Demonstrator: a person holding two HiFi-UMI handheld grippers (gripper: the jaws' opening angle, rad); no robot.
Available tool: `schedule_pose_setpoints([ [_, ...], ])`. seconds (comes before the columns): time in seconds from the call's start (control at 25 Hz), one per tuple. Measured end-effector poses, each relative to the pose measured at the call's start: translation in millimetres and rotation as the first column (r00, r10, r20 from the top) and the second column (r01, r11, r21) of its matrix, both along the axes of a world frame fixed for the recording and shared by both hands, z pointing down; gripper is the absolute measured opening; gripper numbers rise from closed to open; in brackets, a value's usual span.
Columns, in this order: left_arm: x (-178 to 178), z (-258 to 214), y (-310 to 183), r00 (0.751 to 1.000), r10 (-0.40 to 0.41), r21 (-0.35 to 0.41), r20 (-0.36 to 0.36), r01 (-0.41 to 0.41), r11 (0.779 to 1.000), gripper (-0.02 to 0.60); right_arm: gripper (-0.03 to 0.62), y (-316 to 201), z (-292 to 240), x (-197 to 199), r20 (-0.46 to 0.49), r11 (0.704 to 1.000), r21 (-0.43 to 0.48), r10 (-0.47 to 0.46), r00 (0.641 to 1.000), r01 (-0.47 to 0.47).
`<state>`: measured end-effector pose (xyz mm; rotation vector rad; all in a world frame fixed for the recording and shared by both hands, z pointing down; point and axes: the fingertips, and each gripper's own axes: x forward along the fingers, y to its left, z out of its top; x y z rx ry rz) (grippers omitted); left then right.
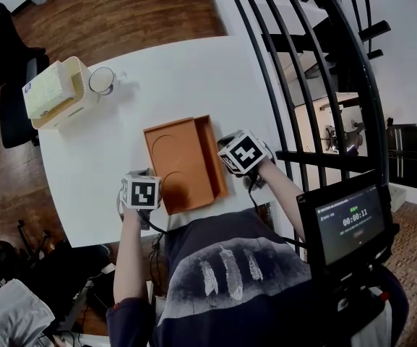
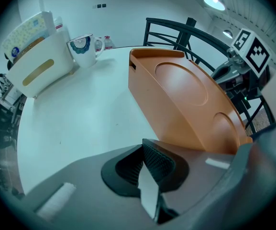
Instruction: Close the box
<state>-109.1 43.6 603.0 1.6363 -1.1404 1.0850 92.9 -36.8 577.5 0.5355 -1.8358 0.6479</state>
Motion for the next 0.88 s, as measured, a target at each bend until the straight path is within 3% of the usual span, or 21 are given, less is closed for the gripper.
schedule_pose_setpoints([
  [0.88, 1.4, -0.2, 3.7, 1.0, 0.015, -0.001, 0.008, -0.015, 1.0, 0.015, 0.005, 10.6, -2.3, -19.6, 0.018, 0.998, 0.002, -0.066, 0.998, 0.066],
])
